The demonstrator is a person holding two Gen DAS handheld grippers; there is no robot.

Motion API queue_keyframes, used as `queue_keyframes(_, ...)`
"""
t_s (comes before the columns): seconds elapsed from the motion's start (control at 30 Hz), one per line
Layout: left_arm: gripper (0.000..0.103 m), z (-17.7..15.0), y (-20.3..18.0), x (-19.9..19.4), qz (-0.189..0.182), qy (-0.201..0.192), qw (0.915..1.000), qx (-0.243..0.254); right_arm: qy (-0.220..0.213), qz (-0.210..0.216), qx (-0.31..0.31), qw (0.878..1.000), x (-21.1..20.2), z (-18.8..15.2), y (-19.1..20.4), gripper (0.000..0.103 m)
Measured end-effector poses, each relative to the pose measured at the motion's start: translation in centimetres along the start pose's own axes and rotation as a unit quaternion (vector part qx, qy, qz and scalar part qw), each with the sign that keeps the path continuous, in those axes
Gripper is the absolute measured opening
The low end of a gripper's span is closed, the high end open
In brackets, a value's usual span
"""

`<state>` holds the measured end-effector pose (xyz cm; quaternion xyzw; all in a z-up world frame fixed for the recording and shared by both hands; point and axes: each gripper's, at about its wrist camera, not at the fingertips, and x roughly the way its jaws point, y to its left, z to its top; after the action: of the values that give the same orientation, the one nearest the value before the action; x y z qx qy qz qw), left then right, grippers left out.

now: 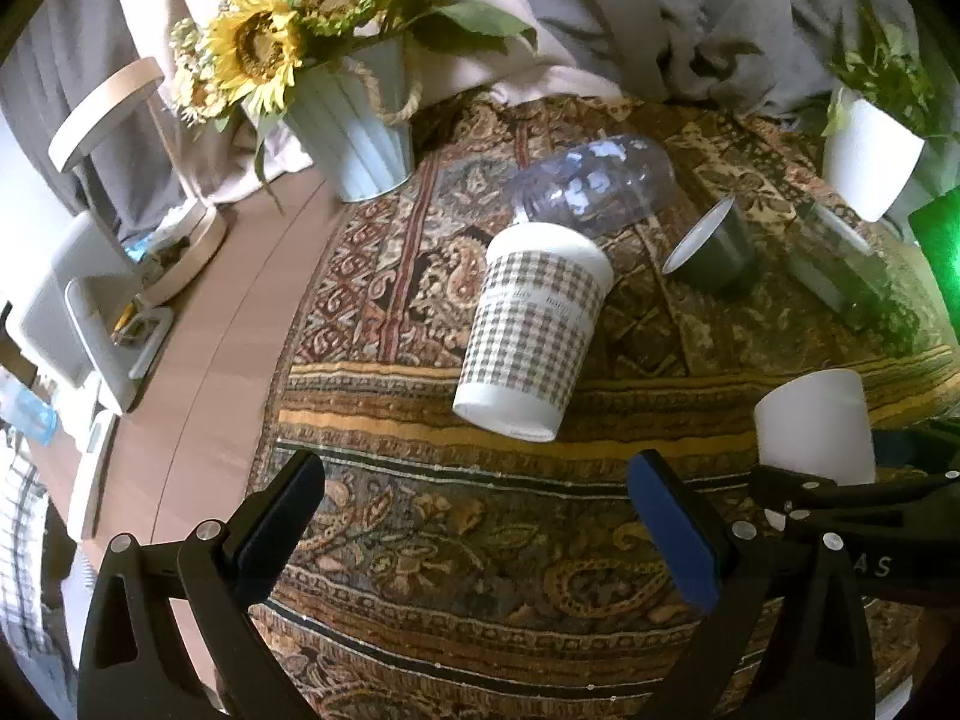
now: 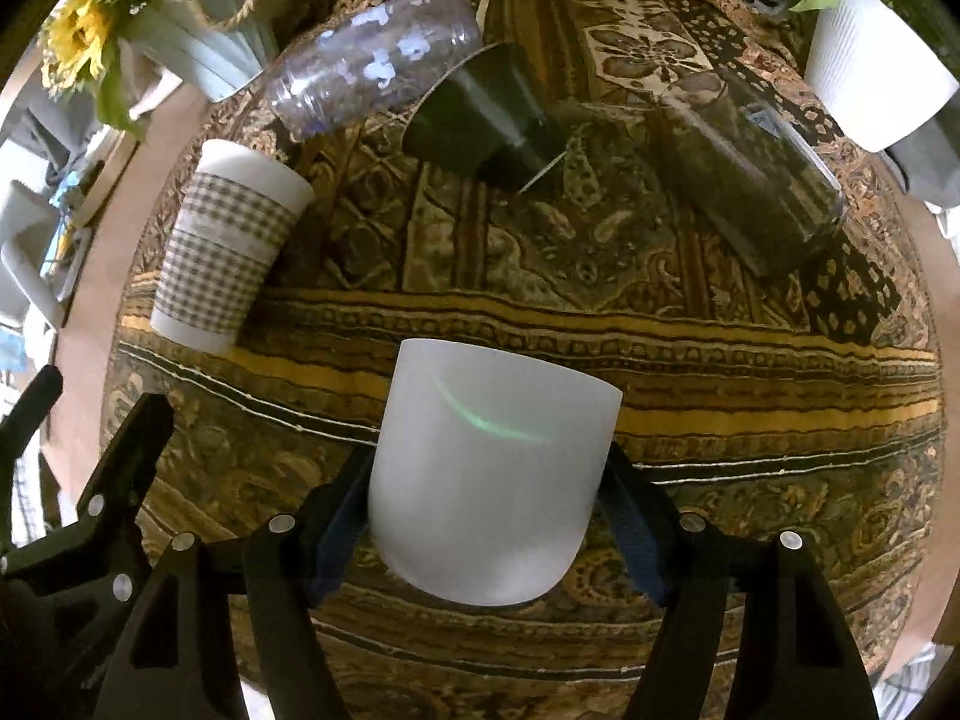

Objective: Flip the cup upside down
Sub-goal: 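Lift the white cup with the right tool toward the left tool, then close the left tool on the white cup while the right tool holds it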

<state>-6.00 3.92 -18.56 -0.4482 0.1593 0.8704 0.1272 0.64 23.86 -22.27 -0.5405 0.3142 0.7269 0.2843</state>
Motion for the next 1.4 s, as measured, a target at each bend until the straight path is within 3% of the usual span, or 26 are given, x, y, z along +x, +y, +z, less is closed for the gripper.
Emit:
queue_keyframes(0.3,0.103,-0.9,0.0,-0.8,0.010,0.007,0.9998,-0.016,-0.019,0.003,-0.015,1.000,0.0,0.1,-0.2,0.076)
queue_keyframes(0.33,0.103,-0.9,0.0,-1.1,0.011,0.005,0.9998,-0.015,-0.025,0.005,-0.013,1.000,-0.3,0.0,-0.3,0.080)
queue_keyframes(0.5,0.103,-0.7,0.1,-3.5,0.007,-0.020,0.9997,-0.014,-0.065,0.004,-0.002,0.998,-3.7,-1.3,-0.7,0.082)
queue_keyframes(0.73,0.103,-0.8,-2.1,-6.9,-0.054,-0.057,0.9970,-0.003,-0.180,-0.031,0.037,0.982,-10.8,-3.9,-2.6,0.082)
queue_keyframes(0.87,0.103,-1.2,-4.8,-7.6,-0.097,-0.065,0.9929,0.023,-0.207,-0.048,0.053,0.976,-12.4,-5.2,-4.4,0.082)
queue_keyframes(1.13,0.103,-2.8,-9.9,-7.4,-0.130,-0.065,0.9886,0.039,-0.216,-0.053,0.071,0.972,-11.8,-8.1,-9.0,0.082)
queue_keyframes(1.4,0.103,-4.8,-12.6,-5.4,-0.115,-0.094,0.9877,0.051,-0.196,-0.054,0.079,0.976,-8.9,-9.0,-11.9,0.082)
